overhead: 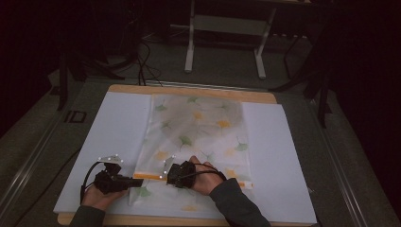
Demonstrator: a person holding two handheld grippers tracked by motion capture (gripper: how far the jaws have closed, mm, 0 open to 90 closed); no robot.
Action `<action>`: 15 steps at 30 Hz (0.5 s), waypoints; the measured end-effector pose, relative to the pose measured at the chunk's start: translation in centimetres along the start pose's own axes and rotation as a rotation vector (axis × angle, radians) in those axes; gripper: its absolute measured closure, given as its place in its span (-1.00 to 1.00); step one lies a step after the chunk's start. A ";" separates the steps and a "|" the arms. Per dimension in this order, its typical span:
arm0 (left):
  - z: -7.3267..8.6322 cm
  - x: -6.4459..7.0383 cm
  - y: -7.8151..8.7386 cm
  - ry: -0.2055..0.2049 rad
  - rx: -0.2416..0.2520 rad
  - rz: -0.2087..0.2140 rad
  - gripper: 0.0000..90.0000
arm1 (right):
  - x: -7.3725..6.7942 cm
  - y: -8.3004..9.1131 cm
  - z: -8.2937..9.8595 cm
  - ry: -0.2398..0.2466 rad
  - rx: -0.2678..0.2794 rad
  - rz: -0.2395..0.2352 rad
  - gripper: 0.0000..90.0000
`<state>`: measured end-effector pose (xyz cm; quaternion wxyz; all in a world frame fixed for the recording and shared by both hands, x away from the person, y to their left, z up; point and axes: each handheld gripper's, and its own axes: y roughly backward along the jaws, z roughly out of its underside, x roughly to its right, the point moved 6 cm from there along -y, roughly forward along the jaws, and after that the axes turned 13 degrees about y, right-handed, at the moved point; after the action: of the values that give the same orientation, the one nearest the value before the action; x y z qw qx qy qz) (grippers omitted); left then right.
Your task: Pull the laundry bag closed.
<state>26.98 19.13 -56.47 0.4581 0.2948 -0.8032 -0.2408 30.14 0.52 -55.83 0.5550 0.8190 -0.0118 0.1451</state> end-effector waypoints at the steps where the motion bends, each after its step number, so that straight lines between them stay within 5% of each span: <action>1: 0.0 0.0 0.0 0.001 0.001 0.000 0.93 | 0.0 0.0 0.0 -0.002 0.002 0.000 0.89; 15: 0.0 -0.1 0.1 0.003 0.002 0.001 0.93 | -0.2 0.6 0.8 -0.020 0.006 0.009 0.89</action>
<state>26.98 19.30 -56.44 0.4590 0.2955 -0.8029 -0.2392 29.99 -0.48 -55.67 0.5519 0.8219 -0.0206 0.1393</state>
